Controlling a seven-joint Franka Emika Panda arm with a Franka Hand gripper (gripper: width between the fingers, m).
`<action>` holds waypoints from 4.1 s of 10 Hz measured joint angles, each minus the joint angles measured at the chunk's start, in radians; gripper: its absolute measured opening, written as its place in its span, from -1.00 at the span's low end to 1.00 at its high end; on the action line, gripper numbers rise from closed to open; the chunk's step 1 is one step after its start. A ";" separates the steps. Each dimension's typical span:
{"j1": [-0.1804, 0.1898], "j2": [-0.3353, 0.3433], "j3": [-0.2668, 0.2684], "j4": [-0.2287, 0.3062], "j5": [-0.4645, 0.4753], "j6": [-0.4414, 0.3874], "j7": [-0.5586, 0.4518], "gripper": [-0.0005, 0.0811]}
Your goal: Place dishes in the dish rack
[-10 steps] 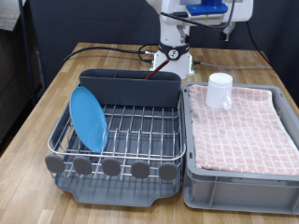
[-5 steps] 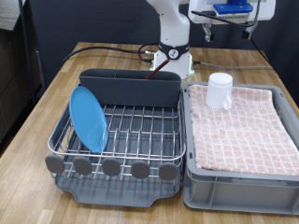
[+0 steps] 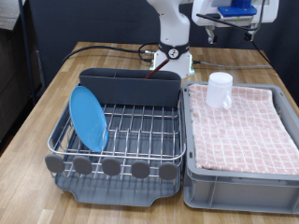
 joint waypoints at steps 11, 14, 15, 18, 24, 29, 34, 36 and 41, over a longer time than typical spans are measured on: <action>0.006 0.352 0.048 0.147 0.098 -0.074 -0.002 0.98; 0.006 0.379 0.049 0.131 0.110 -0.037 -0.020 0.98; 0.006 0.383 0.049 0.122 0.115 -0.024 -0.025 0.98; 0.005 0.392 0.048 0.092 0.119 0.012 -0.029 0.98; 0.003 0.415 0.039 0.049 0.144 0.086 -0.079 0.98; 0.003 0.433 0.033 0.022 0.152 0.131 -0.090 0.98; 0.003 0.433 0.022 0.006 0.152 0.152 -0.089 -0.04; 0.003 0.433 0.019 0.000 0.152 0.159 -0.089 -0.43; 0.003 0.417 0.009 0.012 0.130 0.110 -0.083 -0.81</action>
